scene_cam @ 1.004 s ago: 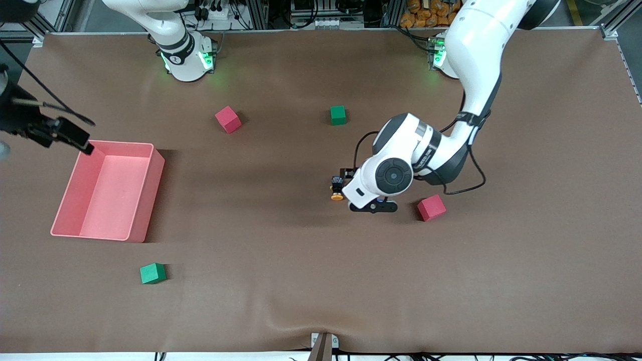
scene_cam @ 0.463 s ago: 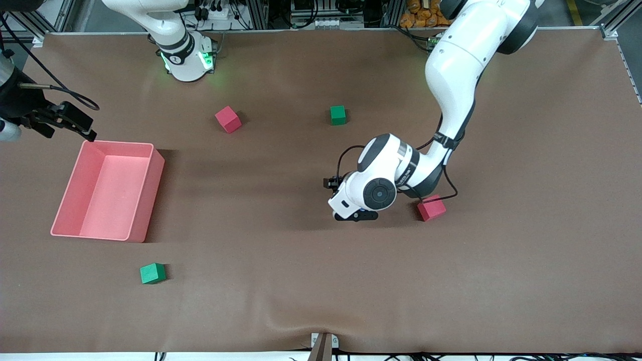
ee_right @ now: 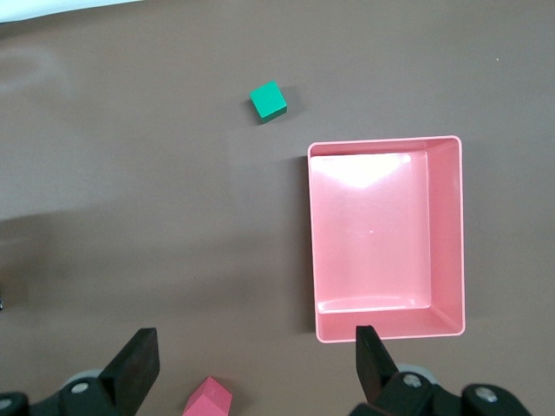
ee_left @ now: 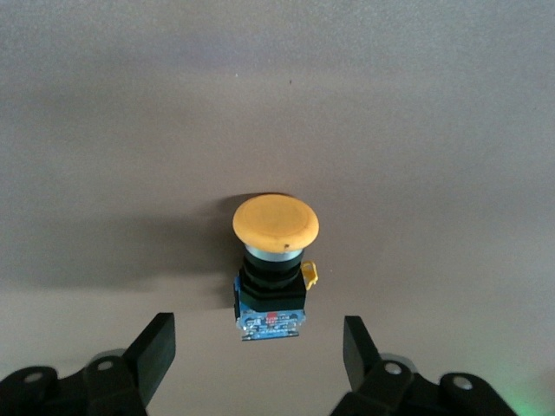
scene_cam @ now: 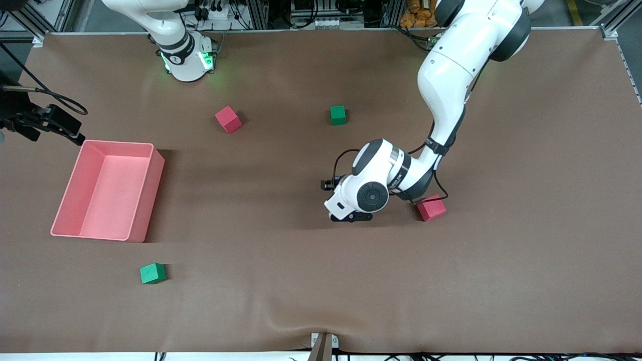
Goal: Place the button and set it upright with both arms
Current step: 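Lower the left gripper over the button and close on its base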
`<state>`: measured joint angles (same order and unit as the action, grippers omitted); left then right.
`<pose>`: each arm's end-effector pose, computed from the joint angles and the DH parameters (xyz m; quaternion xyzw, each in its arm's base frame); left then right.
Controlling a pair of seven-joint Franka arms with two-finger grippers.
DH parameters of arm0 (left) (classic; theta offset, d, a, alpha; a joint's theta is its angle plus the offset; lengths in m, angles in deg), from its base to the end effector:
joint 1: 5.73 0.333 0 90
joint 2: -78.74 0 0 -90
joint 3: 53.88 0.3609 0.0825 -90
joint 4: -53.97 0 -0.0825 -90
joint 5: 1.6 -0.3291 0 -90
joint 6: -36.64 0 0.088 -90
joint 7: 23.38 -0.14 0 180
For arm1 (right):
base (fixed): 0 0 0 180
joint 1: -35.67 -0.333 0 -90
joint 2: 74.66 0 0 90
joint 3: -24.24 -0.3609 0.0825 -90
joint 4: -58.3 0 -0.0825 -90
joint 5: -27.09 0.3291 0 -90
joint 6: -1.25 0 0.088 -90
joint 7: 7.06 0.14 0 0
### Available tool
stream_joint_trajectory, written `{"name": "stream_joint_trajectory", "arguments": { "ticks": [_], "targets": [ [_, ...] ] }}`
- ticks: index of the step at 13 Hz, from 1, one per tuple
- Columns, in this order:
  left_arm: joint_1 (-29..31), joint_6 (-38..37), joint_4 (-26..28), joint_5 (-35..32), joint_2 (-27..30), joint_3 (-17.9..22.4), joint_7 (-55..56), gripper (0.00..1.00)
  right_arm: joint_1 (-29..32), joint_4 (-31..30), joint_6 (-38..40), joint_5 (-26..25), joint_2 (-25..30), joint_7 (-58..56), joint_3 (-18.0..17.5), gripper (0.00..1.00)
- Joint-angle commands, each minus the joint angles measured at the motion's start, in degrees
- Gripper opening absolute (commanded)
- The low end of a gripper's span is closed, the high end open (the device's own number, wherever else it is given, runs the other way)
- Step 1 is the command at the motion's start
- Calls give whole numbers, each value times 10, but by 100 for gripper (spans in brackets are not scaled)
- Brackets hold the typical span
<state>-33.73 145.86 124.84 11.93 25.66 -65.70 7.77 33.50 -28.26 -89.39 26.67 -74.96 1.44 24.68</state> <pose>0.5556 -0.4432 0.2259 0.9744 0.0078 -0.2074 0.0869 0.5053 0.0143 0.6600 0.9977 -0.0591 0.0332 0.0007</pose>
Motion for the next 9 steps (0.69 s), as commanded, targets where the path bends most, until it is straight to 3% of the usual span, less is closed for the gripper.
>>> {"name": "stream_joint_trajectory", "arguments": {
  "ticks": [1, 7, 9],
  "targets": [
    [-7, -1, -18, 9, -15, 4, 0, 79, -7, 24, 15, -12, -11, -5, 3, 100],
    [-7, 11, -19, 10, -26, 1, -2, 75, -6, 24, 17, -10, -11, -7, 2, 100],
    [-7, 14, -19, 10, -30, 0, -2, 70, -6, 24, 18, -9, -11, -10, 2, 100]
  ]
}}
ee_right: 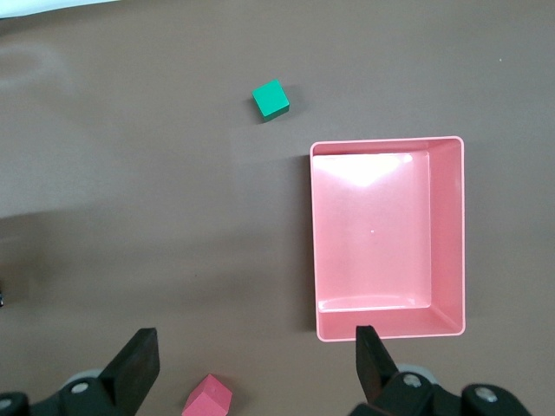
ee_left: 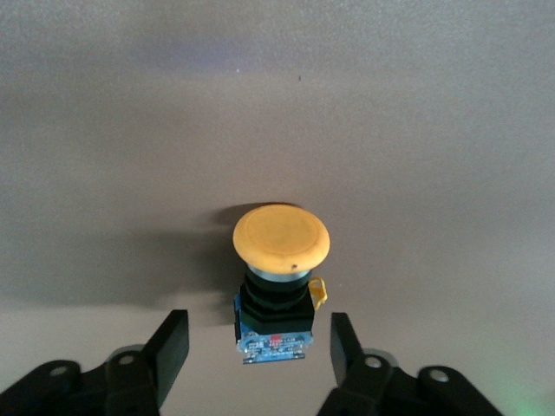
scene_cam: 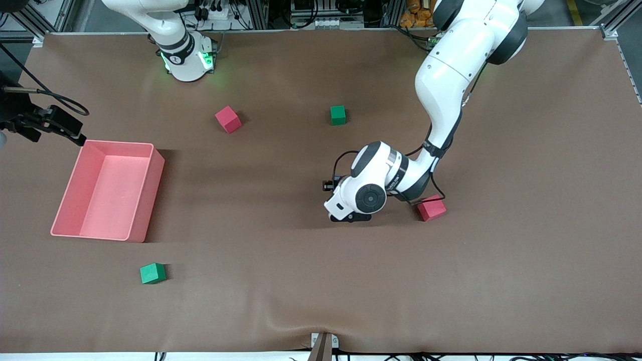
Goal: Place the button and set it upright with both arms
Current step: 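Lower the left gripper over the button and close on its base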
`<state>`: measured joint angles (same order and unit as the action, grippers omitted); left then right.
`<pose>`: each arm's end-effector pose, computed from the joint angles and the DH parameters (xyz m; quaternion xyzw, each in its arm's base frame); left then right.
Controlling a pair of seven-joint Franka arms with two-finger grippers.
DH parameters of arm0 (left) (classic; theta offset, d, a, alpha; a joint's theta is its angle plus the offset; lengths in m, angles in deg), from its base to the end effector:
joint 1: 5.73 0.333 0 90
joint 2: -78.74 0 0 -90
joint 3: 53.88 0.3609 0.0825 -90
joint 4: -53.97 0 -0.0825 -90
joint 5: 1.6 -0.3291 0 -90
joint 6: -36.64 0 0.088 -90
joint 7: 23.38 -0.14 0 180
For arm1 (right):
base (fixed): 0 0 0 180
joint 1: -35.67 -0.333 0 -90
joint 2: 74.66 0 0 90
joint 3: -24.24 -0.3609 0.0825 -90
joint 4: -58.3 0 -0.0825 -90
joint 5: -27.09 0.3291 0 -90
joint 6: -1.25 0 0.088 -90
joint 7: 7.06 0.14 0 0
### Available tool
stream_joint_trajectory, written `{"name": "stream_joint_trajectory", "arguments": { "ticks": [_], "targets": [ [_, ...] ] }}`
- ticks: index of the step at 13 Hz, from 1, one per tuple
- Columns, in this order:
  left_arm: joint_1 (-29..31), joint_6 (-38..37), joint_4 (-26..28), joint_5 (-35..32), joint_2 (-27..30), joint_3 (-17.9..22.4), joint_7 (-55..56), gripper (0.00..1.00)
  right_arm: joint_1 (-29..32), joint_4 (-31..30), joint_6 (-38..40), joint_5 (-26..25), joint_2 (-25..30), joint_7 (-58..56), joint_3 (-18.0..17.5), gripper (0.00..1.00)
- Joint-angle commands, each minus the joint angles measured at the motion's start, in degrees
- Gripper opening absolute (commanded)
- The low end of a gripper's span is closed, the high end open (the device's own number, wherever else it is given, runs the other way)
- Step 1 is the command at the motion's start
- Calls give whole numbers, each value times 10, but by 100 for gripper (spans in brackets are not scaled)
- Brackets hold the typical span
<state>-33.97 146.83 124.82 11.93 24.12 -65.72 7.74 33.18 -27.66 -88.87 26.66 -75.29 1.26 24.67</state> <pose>0.5535 -0.4452 0.2080 0.9736 0.0093 -0.2119 0.0847 0.5062 0.0172 0.6606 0.9980 -0.0547 0.0310 0.0010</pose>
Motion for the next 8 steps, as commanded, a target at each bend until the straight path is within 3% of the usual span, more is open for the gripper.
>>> {"name": "stream_joint_trajectory", "arguments": {
  "ticks": [1, 6, 8],
  "targets": [
    [-5, 6, -19, 10, -15, 1, -2, 68, -3, 18, 23, -10, -8, -23, 2, 100],
    [-5, 10, -19, 11, -20, 1, -2, 58, -1, 18, 29, -8, -8, -45, 2, 100],
    [-5, 10, -18, 10, -19, 1, -2, 40, -1, 18, 29, -7, -8, -45, 2, 100]
  ]
}}
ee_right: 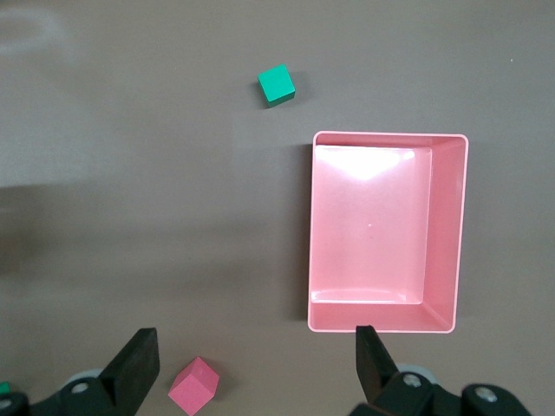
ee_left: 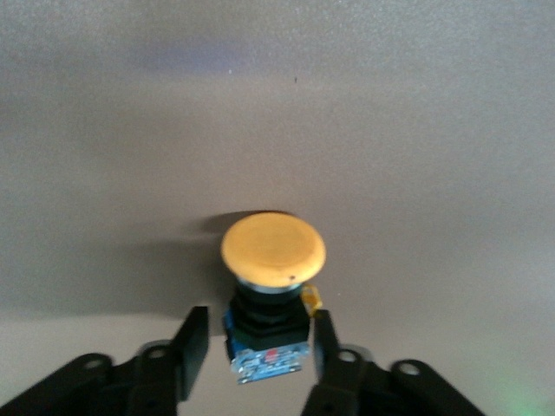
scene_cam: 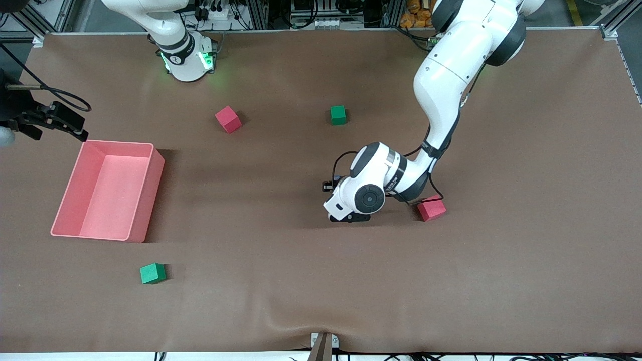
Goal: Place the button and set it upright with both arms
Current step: 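Lower the left gripper over the button and close on its base, then lift the button with the left gripper and move it toward the green cube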
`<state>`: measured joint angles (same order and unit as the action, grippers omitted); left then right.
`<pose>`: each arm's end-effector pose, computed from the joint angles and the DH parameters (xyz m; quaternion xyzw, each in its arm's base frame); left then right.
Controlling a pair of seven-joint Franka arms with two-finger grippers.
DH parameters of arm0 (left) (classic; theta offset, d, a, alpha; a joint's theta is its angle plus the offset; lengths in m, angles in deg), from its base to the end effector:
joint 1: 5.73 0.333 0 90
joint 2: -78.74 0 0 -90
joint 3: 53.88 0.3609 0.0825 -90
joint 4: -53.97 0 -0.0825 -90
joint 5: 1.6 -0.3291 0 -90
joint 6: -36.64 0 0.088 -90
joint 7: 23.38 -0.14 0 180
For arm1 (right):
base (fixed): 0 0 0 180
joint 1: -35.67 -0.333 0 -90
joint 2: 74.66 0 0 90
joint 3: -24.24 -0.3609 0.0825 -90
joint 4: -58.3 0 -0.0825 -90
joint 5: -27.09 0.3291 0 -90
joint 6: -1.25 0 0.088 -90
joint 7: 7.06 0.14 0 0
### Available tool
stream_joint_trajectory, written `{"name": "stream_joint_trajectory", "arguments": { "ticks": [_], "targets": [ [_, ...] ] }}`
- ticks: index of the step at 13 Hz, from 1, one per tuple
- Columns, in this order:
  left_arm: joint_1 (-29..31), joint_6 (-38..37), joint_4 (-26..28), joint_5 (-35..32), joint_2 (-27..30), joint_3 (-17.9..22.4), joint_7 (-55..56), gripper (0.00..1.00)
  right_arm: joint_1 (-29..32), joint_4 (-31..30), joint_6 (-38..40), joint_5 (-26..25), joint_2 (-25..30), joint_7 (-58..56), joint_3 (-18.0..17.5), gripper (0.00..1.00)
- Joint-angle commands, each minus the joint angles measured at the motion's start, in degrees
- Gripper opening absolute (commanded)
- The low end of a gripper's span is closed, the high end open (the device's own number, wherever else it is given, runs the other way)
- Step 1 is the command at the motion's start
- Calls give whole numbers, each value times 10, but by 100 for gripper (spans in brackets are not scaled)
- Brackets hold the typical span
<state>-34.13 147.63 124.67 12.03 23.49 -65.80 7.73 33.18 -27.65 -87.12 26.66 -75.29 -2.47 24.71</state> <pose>0.5533 -0.4479 0.2020 0.9736 0.0100 -0.2105 0.0871 0.5021 0.0167 0.6578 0.9996 -0.0226 0.0158 0.0029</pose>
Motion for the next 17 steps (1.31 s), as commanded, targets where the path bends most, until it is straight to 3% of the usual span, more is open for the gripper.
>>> {"name": "stream_joint_trajectory", "arguments": {
  "ticks": [1, 4, 12, 14, 17],
  "targets": [
    [-3, 2, -16, 10, -13, 1, -2, 29, -1, 18, 12, -8, -8, -8, 1, 100],
    [-3, 3, -16, 10, -12, 1, -2, 0, -2, 18, 12, -8, -8, -7, 1, 100],
    [-2, 5, -17, 18, 15, 0, -1, 0, 4, 17, 12, -5, -8, -7, 1, 100],
    [-3, 36, -16, 17, 29, 1, 3, 0, 4, 17, 12, -5, -8, -7, 1, 100],
    [-51, 109, -16, 10, 54, 22, 47, 0, 5, 17, 14, -5, -8, -6, 1, 100]
  ]
}}
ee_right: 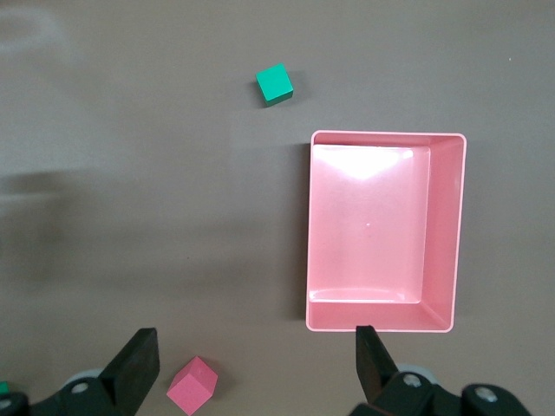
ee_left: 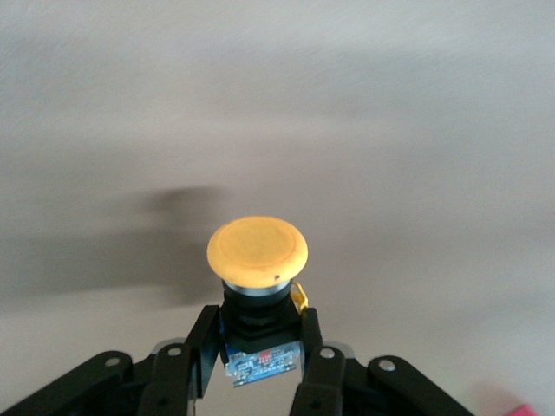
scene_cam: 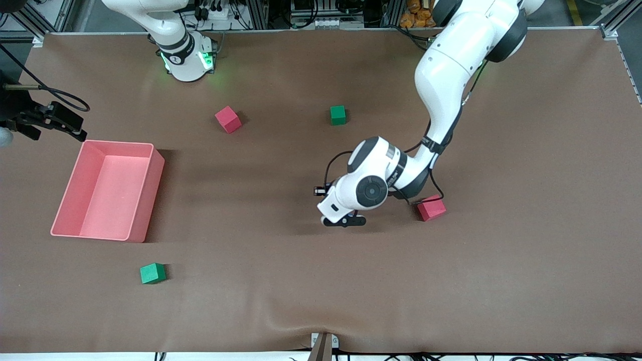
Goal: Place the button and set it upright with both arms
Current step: 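Lift the button with the left gripper and move it toward the green cube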
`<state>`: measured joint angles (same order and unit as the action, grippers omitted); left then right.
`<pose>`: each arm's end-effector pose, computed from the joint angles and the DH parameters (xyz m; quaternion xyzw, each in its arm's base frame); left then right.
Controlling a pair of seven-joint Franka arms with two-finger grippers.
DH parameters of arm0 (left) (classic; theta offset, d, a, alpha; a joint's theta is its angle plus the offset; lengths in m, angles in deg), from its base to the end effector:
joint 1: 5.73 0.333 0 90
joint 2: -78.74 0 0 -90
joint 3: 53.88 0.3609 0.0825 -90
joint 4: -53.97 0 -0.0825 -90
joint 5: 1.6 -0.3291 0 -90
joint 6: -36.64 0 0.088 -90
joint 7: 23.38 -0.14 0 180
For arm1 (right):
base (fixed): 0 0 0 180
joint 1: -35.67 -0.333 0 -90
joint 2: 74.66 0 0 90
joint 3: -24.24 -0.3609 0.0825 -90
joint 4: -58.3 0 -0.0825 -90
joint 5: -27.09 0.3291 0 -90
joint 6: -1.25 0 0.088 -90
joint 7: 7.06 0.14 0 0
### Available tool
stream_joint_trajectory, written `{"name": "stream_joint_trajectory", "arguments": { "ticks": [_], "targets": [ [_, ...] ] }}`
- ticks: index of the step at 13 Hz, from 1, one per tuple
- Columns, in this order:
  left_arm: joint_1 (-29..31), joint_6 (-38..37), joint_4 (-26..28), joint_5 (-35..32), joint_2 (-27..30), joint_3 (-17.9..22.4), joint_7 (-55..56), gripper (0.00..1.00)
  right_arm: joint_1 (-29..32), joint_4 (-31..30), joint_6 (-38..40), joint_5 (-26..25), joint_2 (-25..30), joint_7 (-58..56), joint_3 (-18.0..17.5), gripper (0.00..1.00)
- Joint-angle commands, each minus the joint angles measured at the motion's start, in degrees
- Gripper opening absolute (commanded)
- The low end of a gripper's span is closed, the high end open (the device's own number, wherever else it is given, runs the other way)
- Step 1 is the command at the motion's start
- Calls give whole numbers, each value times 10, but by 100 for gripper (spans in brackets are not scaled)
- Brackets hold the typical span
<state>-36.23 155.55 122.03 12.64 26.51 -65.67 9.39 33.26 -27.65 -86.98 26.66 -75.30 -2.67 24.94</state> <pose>0.5724 -0.4829 0.2660 0.9819 0.0170 -0.1182 0.1468 0.5019 0.0140 0.6575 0.9996 -0.0236 0.0145 0.0030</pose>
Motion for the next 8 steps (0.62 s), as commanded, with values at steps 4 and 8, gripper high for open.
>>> {"name": "stream_joint_trajectory", "arguments": {
  "ticks": [4, 8],
  "targets": [
    [-57, 77, 13, -66, 53, 20, 102, 0, 4, 17, 12, -4, -8, -4, -1, 100],
    [-113, 141, 15, -263, 57, 33, 252, 0, 4, 16, 12, -4, -8, -4, -1, 100]
  ]
}}
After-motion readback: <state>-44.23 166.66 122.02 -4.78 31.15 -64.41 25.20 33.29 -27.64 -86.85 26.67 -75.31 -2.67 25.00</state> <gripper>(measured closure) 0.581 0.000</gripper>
